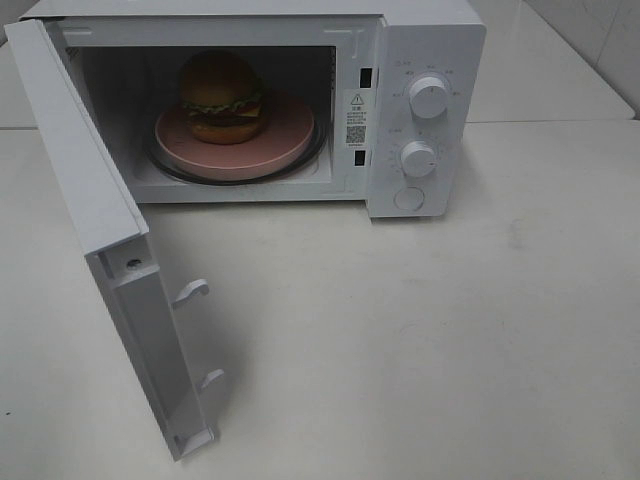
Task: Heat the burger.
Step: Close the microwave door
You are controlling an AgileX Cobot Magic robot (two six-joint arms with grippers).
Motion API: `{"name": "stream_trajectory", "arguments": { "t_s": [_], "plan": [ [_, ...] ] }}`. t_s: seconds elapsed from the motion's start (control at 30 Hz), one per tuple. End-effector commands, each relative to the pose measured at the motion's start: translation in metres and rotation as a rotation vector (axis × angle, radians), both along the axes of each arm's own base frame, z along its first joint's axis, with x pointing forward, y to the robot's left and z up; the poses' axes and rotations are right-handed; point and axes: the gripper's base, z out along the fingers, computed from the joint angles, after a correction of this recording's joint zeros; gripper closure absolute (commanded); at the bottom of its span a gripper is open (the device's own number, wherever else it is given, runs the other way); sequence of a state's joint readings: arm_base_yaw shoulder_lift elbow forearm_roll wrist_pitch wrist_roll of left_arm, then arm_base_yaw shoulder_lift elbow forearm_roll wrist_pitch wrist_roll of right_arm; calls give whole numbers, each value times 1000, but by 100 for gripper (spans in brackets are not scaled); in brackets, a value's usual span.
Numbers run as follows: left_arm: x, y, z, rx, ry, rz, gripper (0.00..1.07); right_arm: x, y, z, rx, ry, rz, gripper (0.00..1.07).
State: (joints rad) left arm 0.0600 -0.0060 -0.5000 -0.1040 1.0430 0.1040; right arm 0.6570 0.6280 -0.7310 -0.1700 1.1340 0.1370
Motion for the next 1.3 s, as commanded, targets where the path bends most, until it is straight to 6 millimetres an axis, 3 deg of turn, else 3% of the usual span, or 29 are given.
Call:
{"name": "stream_trajectory", "arguments": {
  "t_s": [0.03,0.23,0.53,0.9,1.3],
  "plan": [
    [-3,-1,0,-7,-20,-9,9,-19,-17,-9,33,-35,-51,35],
    [-3,-1,0,-7,-20,-9,9,-37,-36,-37,46,-71,-189,35],
    [-3,-1,0,-7,-20,-9,9,-56,-49,-38,148,-307,-399,35],
    [-3,-1,0,-7,-20,-9,9,-84,-54,-38,205,-478,-520,35],
    [-2,0,0,-6,-19,-7,9,-87,-54,-38,210,-497,-532,35]
  ]
}}
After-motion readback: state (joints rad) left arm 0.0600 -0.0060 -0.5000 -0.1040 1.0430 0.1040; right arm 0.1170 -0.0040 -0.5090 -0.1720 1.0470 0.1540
